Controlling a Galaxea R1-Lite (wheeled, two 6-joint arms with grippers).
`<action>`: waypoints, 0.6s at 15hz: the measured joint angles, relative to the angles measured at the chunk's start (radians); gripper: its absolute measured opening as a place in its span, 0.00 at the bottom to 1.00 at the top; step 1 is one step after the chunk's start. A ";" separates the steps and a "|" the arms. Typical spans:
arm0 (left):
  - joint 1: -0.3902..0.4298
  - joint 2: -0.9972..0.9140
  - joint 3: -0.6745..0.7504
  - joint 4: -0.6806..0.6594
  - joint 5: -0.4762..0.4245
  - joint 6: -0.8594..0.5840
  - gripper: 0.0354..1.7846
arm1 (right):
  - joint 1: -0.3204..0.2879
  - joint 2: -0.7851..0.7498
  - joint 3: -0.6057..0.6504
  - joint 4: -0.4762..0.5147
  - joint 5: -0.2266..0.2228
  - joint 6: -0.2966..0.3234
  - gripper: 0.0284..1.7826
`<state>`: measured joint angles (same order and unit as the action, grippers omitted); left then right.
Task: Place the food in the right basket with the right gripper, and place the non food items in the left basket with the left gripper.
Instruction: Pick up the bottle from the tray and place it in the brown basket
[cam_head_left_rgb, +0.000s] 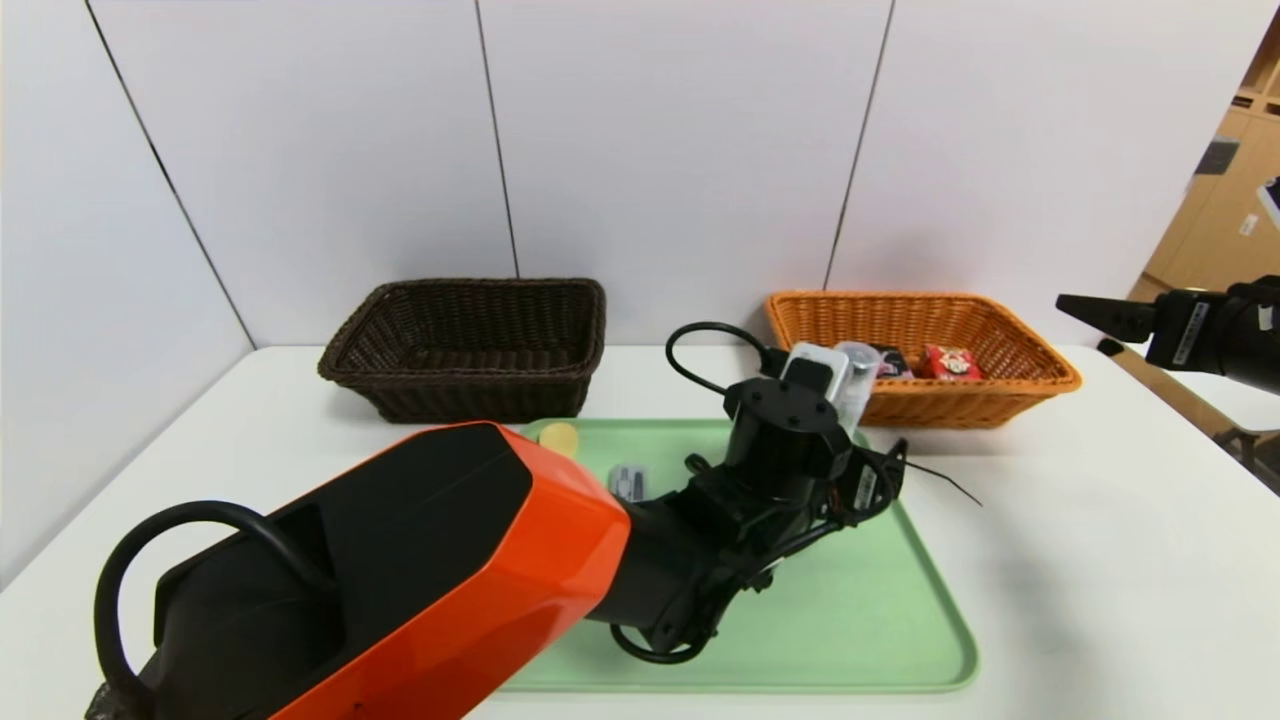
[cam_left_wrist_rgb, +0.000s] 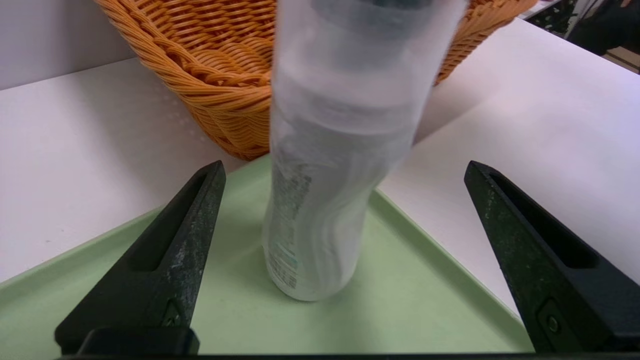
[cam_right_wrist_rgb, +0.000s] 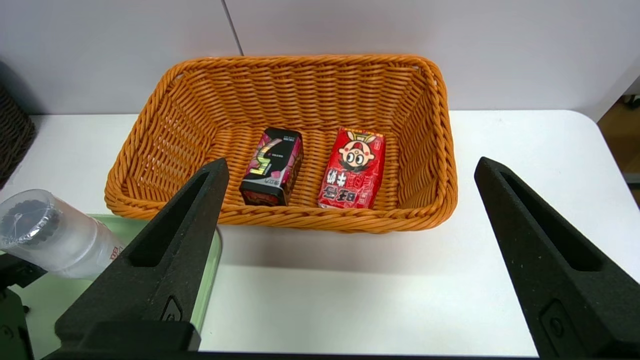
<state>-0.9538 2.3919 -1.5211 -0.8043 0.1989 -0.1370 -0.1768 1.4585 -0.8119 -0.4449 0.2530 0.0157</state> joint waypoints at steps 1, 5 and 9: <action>0.001 0.009 -0.019 0.010 0.009 0.000 0.94 | 0.000 0.000 0.009 -0.018 0.000 0.000 0.95; 0.001 0.045 -0.088 0.029 0.041 0.001 0.94 | 0.000 -0.001 0.037 -0.044 0.000 0.000 0.95; 0.001 0.071 -0.116 0.036 0.045 0.001 0.94 | 0.000 -0.001 0.040 -0.045 0.001 0.000 0.95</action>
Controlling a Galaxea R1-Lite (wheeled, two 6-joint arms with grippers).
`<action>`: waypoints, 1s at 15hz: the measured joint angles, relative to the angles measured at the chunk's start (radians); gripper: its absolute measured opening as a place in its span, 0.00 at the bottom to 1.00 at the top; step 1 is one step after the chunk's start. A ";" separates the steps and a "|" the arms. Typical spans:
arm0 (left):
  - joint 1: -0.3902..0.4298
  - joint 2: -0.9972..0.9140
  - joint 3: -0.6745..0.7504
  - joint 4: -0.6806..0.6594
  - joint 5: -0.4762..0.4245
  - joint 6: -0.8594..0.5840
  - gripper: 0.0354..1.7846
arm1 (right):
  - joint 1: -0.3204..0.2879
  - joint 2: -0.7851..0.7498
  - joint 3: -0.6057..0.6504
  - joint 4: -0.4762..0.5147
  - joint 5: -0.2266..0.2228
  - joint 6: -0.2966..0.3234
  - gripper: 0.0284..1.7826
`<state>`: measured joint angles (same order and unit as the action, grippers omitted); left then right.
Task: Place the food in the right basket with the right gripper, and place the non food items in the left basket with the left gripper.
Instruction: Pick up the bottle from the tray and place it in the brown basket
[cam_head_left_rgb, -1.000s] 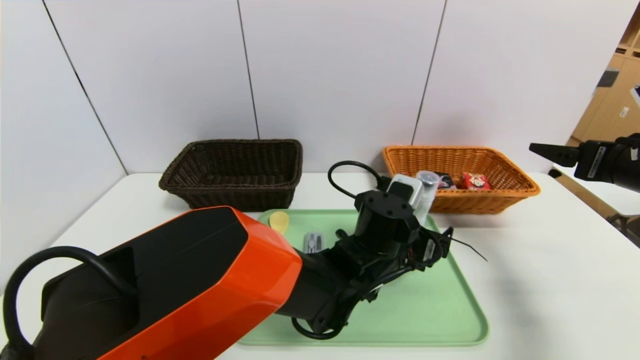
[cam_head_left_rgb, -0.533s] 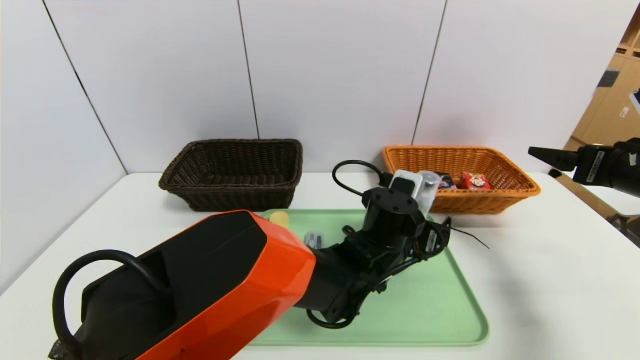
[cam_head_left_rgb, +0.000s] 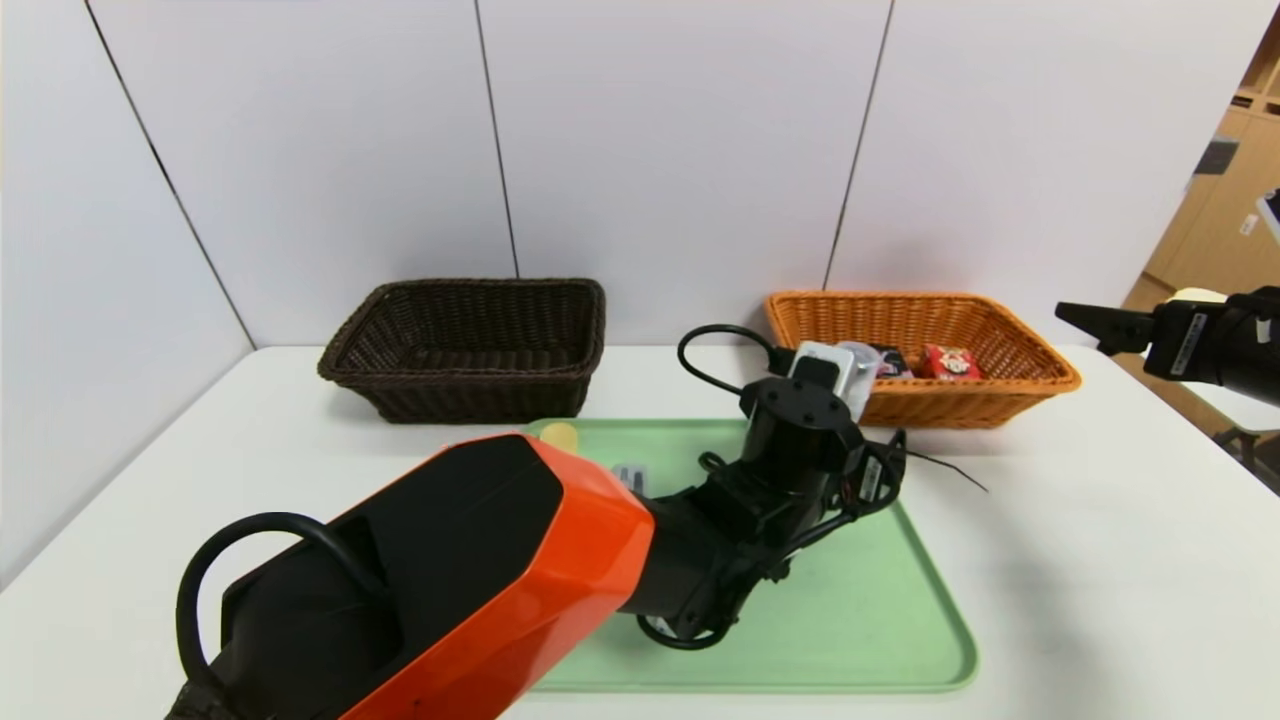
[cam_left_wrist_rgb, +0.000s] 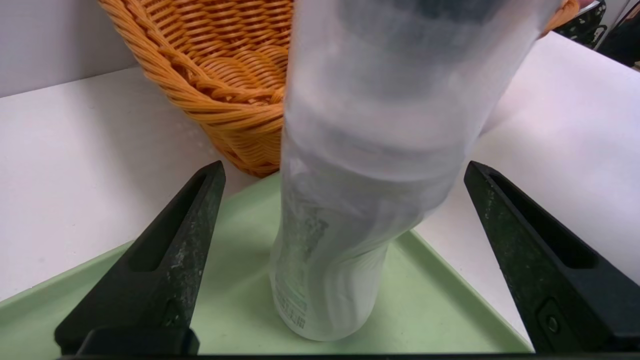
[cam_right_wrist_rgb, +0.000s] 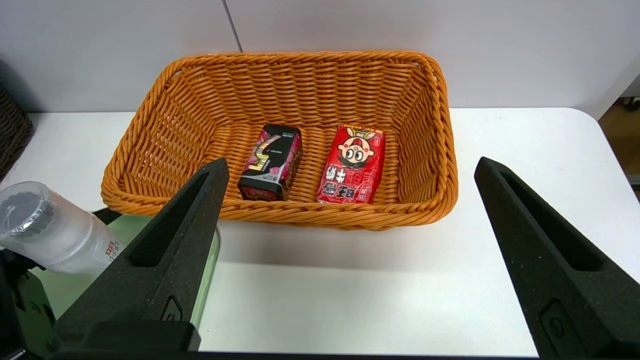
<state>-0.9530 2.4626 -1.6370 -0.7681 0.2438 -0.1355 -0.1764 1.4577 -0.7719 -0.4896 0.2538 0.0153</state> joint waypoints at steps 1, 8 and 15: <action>0.000 0.005 -0.002 -0.001 0.000 0.000 0.87 | 0.000 0.000 0.000 0.000 0.000 0.000 0.95; 0.002 0.024 -0.011 0.000 0.003 0.002 0.35 | 0.000 0.000 0.010 0.000 0.014 0.000 0.95; 0.000 -0.037 0.012 0.007 0.002 -0.009 0.35 | 0.000 -0.011 0.037 -0.001 0.014 0.000 0.95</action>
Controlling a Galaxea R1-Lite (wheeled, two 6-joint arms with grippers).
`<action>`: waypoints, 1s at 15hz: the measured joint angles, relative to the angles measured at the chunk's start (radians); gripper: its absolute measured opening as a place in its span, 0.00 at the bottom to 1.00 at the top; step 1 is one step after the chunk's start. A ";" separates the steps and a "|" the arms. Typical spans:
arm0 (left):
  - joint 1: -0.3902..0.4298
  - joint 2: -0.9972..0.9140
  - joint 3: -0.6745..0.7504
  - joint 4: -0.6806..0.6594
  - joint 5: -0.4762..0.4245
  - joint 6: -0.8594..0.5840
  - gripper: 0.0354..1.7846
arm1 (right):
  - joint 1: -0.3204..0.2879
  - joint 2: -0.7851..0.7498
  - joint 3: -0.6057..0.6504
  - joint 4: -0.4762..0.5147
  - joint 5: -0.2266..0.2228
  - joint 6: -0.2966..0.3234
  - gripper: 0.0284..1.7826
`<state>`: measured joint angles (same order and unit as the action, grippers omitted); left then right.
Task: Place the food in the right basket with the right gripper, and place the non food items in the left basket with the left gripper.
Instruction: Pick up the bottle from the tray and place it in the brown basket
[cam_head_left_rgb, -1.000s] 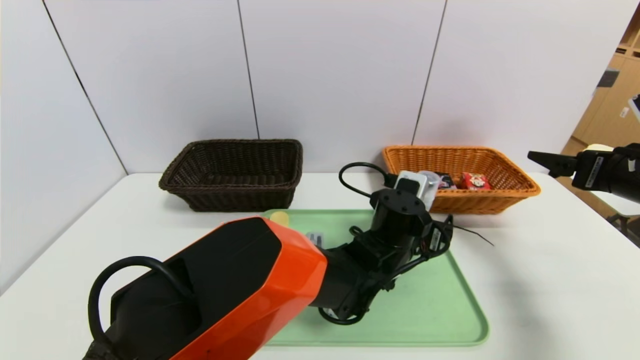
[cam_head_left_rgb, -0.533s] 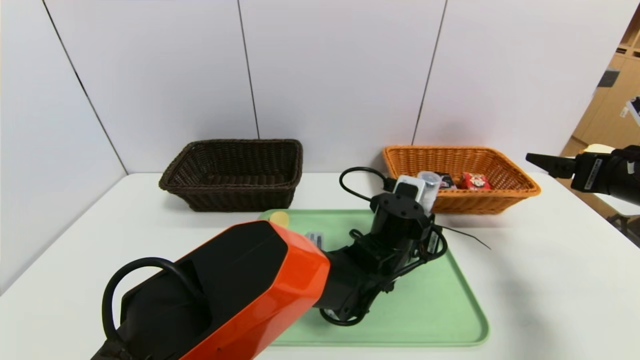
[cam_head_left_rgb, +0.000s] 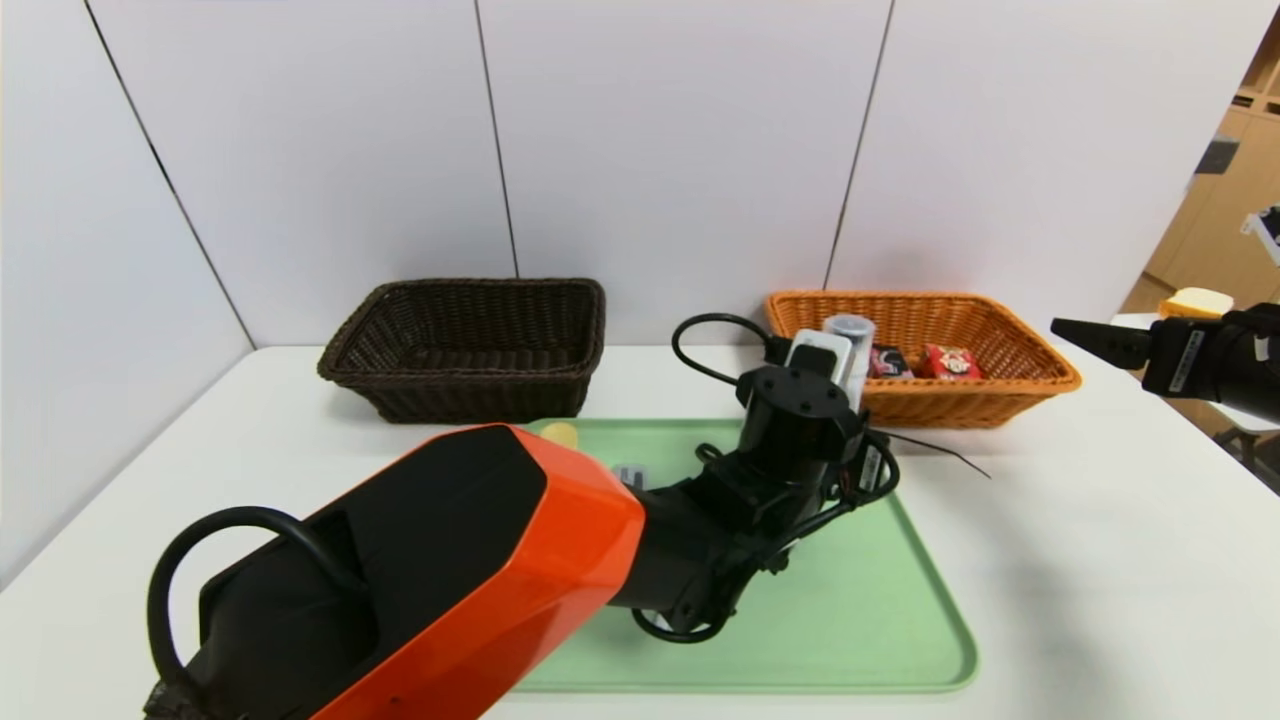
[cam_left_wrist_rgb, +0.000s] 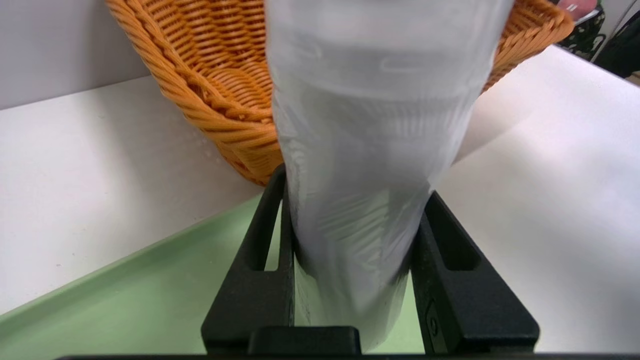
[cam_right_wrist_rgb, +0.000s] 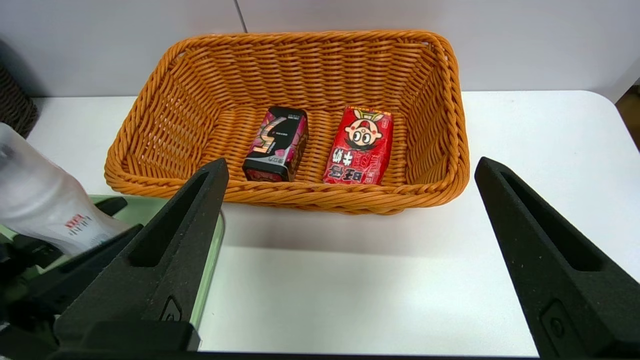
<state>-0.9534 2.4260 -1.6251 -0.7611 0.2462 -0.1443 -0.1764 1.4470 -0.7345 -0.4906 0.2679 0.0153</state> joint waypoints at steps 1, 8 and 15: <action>-0.005 -0.027 0.011 0.014 -0.002 -0.019 0.35 | 0.000 -0.003 0.002 0.000 0.000 0.001 0.95; -0.023 -0.401 0.117 0.375 -0.080 -0.193 0.35 | 0.005 -0.011 0.001 0.001 -0.002 -0.001 0.95; 0.377 -0.617 0.192 0.499 -0.095 -0.105 0.35 | 0.010 -0.011 0.010 0.001 -0.001 -0.001 0.95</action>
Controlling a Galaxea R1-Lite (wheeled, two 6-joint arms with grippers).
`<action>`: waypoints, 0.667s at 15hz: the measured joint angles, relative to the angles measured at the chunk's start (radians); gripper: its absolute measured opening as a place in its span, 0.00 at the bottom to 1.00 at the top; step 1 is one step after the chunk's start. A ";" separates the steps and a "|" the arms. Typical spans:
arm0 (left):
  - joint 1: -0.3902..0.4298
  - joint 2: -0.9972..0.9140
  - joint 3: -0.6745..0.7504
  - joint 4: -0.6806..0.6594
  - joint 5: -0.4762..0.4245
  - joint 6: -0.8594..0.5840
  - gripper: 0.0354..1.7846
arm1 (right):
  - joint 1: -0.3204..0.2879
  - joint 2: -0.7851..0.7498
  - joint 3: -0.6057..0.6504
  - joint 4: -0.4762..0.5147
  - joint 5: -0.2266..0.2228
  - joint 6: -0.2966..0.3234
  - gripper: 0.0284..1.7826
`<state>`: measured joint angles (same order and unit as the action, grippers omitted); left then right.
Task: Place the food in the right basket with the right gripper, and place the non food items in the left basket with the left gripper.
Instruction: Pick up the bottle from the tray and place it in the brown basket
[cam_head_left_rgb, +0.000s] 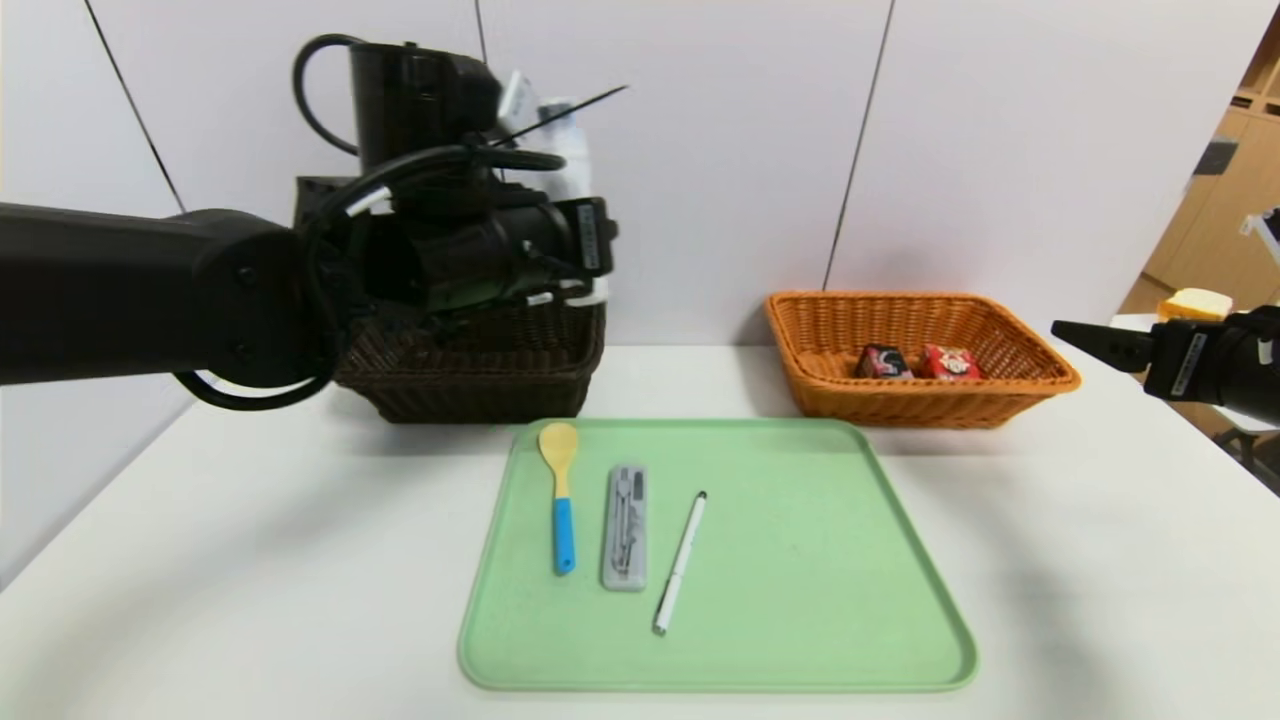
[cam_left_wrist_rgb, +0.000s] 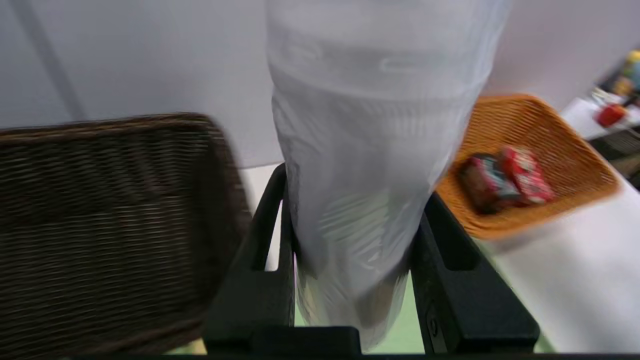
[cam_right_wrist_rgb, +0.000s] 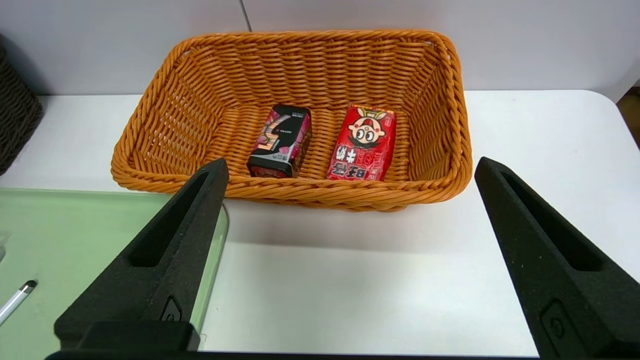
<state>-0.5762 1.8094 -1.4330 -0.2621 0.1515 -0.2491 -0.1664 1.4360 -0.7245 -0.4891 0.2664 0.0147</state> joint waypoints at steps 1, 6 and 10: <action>0.059 -0.008 0.017 0.000 -0.011 0.001 0.35 | 0.000 0.000 0.001 0.000 0.000 0.000 0.95; 0.298 0.027 0.051 -0.011 -0.050 0.043 0.35 | 0.000 0.001 0.003 0.000 -0.001 0.002 0.95; 0.382 0.117 0.051 -0.080 -0.019 0.067 0.35 | 0.000 0.005 0.009 0.000 -0.001 0.002 0.95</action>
<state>-0.1943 1.9262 -1.3817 -0.3423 0.1328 -0.1817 -0.1664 1.4409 -0.7157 -0.4891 0.2651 0.0168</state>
